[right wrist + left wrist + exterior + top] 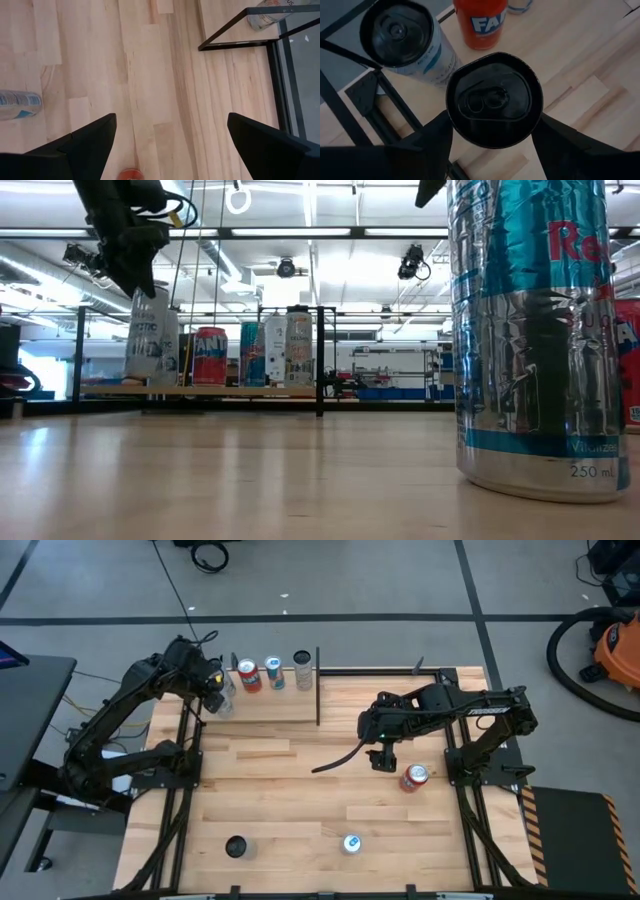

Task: Place canned beverage on shelf
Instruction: Put the white blue soda can aligned with the other white blue soda can on the shelf

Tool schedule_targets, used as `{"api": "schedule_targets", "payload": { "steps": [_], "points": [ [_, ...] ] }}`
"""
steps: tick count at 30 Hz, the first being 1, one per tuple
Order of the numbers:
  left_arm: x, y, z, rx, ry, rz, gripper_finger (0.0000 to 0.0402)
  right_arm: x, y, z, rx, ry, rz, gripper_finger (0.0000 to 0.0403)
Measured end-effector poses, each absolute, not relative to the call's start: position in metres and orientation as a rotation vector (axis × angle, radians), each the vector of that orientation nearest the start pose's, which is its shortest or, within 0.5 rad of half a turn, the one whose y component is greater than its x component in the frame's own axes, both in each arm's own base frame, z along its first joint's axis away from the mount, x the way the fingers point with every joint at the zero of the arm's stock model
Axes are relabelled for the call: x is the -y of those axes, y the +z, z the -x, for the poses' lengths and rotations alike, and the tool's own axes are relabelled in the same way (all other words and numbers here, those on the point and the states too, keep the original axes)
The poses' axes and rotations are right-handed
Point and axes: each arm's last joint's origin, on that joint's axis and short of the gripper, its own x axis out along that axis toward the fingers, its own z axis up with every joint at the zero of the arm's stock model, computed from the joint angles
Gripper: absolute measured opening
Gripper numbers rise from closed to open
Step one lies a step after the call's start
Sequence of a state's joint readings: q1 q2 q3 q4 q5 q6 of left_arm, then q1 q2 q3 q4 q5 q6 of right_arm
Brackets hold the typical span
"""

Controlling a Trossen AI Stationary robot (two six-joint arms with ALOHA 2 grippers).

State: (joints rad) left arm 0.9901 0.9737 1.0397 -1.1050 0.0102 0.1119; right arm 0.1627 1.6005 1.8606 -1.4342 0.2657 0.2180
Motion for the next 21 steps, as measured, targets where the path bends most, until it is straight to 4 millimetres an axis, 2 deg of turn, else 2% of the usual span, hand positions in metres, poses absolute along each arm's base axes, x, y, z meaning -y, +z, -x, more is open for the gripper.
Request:
{"api": "schedule_targets", "payload": {
  "steps": [5, 11, 15, 21],
  "points": [
    [-0.134, 0.314, -0.088, -0.992, 0.831, 0.426, 0.0244, -0.039, 0.4, -0.284, -1.127, -0.216, 0.057, 0.0391],
    [-0.128, 0.287, -0.084, -0.94, 0.837, 0.385, 0.0244, -0.041, 0.4, -0.283, -1.128, -0.212, 0.062, 0.0391],
    [-0.119, 0.288, -0.079, -0.887, 0.852, 0.354, 0.0244, -0.041, 0.4, -0.283, -1.128, -0.209, 0.062, 0.0391],
    [-0.114, 0.288, -0.075, -0.921, 0.825, 0.319, 0.0244, -0.041, 0.4, -0.283, -1.124, -0.219, 0.047, 0.0391]
  ]
}}
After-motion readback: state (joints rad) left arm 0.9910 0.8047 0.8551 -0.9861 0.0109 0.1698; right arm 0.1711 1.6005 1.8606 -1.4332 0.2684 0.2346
